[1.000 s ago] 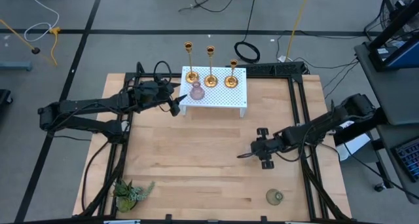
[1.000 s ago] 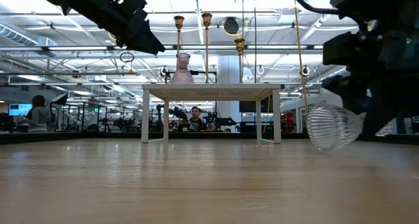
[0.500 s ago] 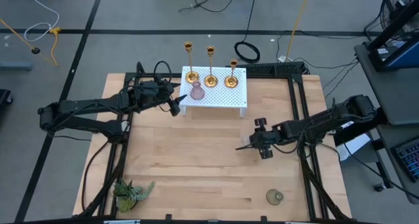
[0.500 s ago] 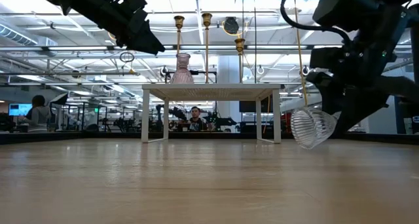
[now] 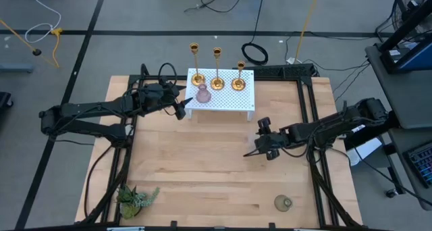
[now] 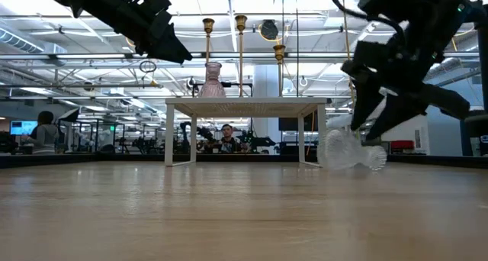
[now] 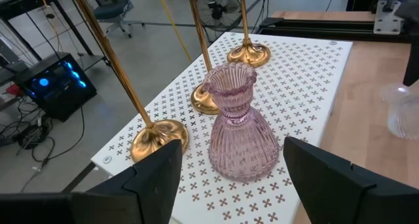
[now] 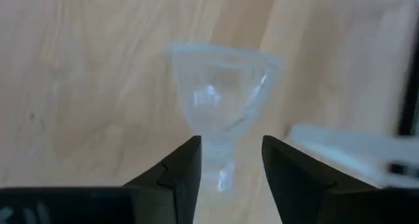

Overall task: Pick & Place candle stick holders
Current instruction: Put the middle right white glass candle holder aligned with the golden candle holder on the shelf

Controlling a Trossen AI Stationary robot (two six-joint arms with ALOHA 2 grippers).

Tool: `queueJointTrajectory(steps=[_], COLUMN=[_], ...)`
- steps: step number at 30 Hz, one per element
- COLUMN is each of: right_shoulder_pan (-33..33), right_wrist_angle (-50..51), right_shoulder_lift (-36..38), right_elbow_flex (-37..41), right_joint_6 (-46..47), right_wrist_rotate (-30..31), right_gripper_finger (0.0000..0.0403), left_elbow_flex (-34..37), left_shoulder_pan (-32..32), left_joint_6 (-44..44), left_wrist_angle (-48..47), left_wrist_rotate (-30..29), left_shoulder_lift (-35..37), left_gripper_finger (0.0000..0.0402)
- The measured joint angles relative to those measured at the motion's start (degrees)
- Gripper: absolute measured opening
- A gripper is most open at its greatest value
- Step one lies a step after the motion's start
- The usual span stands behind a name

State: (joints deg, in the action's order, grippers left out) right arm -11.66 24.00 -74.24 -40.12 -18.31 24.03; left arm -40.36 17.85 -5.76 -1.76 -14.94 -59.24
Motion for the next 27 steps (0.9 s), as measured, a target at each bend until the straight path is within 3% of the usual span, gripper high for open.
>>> queueJointTrajectory(steps=[10, 22, 27], right_shoulder_pan=[1.67, 9.70, 11.59], right_wrist_angle=[-1.35, -5.64, -10.80], right_shoulder_lift=[-0.02, -0.02, 0.00], right_elbow_flex=[-1.51, 3.54, 6.37], right_joint_6=[1.24, 14.76, 15.83], right_wrist_rotate=[-0.17, -0.13, -0.06], right_gripper_finger=[0.0141, 0.0212, 0.0233], left_elbow_flex=[0.00, 0.00, 0.00], left_shoulder_pan=[0.00, 0.00, 0.00], left_joint_6=[0.06, 1.64, 0.94], left_wrist_angle=[-0.29, -3.33, -3.26], left_wrist_rotate=[-0.01, 0.00, 0.00], left_shoulder_lift=[0.00, 0.00, 0.02], left_gripper_finger=[0.0271, 0.0271, 0.0271])
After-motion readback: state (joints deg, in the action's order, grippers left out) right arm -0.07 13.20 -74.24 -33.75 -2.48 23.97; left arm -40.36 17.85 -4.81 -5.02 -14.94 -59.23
